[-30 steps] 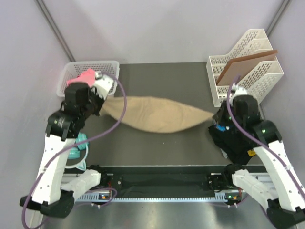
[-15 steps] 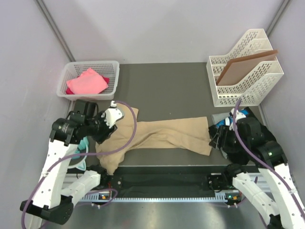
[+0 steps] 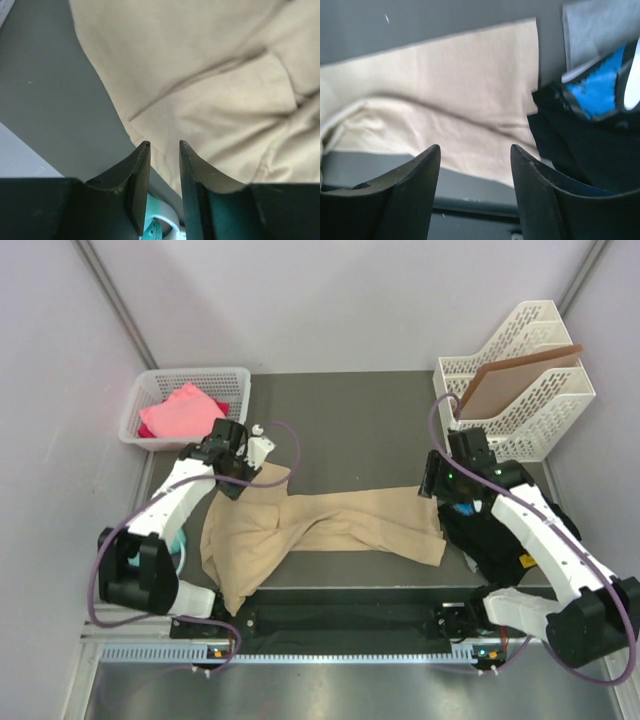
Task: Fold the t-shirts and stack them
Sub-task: Flatten out the tshirt
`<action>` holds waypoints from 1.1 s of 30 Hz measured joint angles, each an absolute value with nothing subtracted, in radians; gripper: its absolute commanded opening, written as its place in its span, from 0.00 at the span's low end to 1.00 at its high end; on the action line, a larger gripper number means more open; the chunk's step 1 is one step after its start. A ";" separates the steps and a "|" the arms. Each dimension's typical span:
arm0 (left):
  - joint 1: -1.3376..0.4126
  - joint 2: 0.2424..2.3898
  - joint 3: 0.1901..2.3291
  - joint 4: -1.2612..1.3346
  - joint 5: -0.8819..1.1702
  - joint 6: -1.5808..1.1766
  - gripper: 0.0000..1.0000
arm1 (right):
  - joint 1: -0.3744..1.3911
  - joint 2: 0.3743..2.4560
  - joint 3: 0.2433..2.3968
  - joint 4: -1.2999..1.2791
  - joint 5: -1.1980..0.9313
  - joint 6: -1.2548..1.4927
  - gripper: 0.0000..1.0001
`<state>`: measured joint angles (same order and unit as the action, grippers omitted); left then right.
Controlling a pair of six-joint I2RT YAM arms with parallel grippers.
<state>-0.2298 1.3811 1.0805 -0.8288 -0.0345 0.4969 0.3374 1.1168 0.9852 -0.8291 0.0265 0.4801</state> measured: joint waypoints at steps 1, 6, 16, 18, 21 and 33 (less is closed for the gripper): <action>-0.213 1.408 1.087 -0.812 -0.035 0.488 0.38 | 0.337 1.132 0.999 -0.816 0.033 0.480 0.65; -0.128 1.526 1.185 -0.734 -0.038 0.430 0.40 | 0.336 1.236 1.068 -0.751 0.078 0.474 0.69; -0.091 1.686 1.248 -0.642 -0.015 0.376 0.38 | 0.285 1.422 1.068 -0.679 0.095 0.471 0.71; -0.076 1.716 1.259 -0.644 0.010 0.363 0.38 | 0.272 1.456 1.067 -0.667 0.091 0.471 0.70; -0.056 1.744 1.280 -0.649 0.041 0.355 0.39 | 0.255 1.505 1.066 -0.643 0.082 0.471 0.68; -0.038 1.818 1.311 -0.651 0.083 0.342 0.47 | 0.245 1.669 1.034 -0.556 0.047 0.472 0.64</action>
